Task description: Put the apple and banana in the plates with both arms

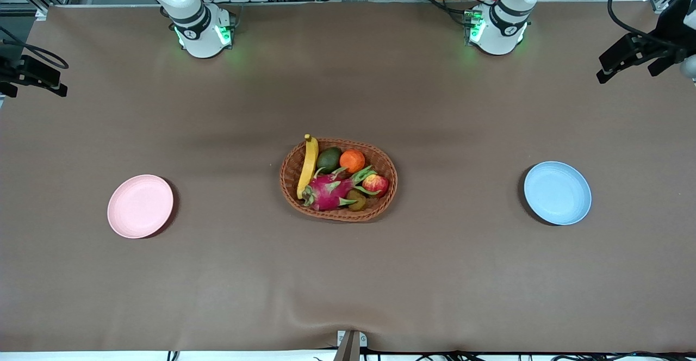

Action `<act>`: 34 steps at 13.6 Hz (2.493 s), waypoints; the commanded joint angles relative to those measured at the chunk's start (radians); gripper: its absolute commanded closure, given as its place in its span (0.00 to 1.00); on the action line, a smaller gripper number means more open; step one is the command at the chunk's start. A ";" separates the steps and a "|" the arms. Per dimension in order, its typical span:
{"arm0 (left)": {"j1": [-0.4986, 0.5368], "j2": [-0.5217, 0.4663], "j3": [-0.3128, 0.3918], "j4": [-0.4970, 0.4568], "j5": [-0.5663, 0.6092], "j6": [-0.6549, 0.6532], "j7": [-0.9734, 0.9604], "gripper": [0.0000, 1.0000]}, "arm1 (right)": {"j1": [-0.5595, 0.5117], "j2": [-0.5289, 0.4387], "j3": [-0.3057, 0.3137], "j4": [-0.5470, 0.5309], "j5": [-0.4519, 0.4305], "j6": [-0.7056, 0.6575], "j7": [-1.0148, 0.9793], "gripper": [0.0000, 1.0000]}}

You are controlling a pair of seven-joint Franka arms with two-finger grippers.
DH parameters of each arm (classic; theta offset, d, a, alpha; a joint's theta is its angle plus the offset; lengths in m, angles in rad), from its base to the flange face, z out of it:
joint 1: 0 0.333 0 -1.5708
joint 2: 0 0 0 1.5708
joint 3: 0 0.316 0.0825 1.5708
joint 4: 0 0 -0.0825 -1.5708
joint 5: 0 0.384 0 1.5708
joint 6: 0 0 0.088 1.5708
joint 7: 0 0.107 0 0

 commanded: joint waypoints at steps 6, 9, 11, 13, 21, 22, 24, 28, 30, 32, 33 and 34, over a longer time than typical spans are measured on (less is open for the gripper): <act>-0.057 0.217 -0.075 0.031 -0.059 0.163 -0.128 0.00 | -0.001 0.010 0.001 0.021 0.001 -0.003 0.014 0.00; -0.088 0.260 -0.075 0.029 -0.053 0.213 -0.210 0.00 | -0.008 0.012 0.001 0.032 0.001 0.000 0.014 0.00; -0.105 0.283 -0.075 0.026 -0.051 0.249 -0.262 0.00 | -0.004 0.013 0.001 0.034 0.001 0.004 0.014 0.00; -0.126 0.298 -0.075 0.022 -0.048 0.274 -0.331 0.00 | -0.002 0.016 0.001 0.034 0.009 0.004 0.014 0.00; -0.179 0.329 -0.077 0.014 -0.046 0.285 -0.460 0.00 | 0.091 0.097 0.005 0.046 0.087 0.070 0.015 0.00; -0.185 0.333 -0.077 0.014 -0.046 0.294 -0.469 0.00 | 0.126 0.114 0.005 0.046 0.099 0.108 0.014 0.00; -0.192 0.335 -0.077 0.014 -0.046 0.299 -0.472 0.00 | 0.224 0.187 0.005 0.046 0.142 0.193 0.015 0.00; -0.212 0.341 -0.077 0.015 -0.046 0.306 -0.478 0.00 | 0.343 0.317 0.005 0.047 0.160 0.263 0.076 0.00; -0.229 0.344 -0.077 0.017 -0.046 0.323 -0.526 0.00 | 0.392 0.341 0.003 0.047 0.151 0.303 0.196 0.00; -0.246 0.358 -0.077 0.018 -0.045 0.337 -0.550 0.00 | 0.384 0.332 0.000 0.060 0.147 0.285 0.221 0.00; -0.249 0.364 -0.077 0.018 -0.045 0.348 -0.564 0.00 | 0.374 0.326 -0.009 0.096 0.132 0.252 0.213 0.00; -0.258 0.367 -0.077 0.020 -0.045 0.351 -0.576 0.00 | 0.343 0.318 -0.031 0.145 0.086 0.171 0.207 0.00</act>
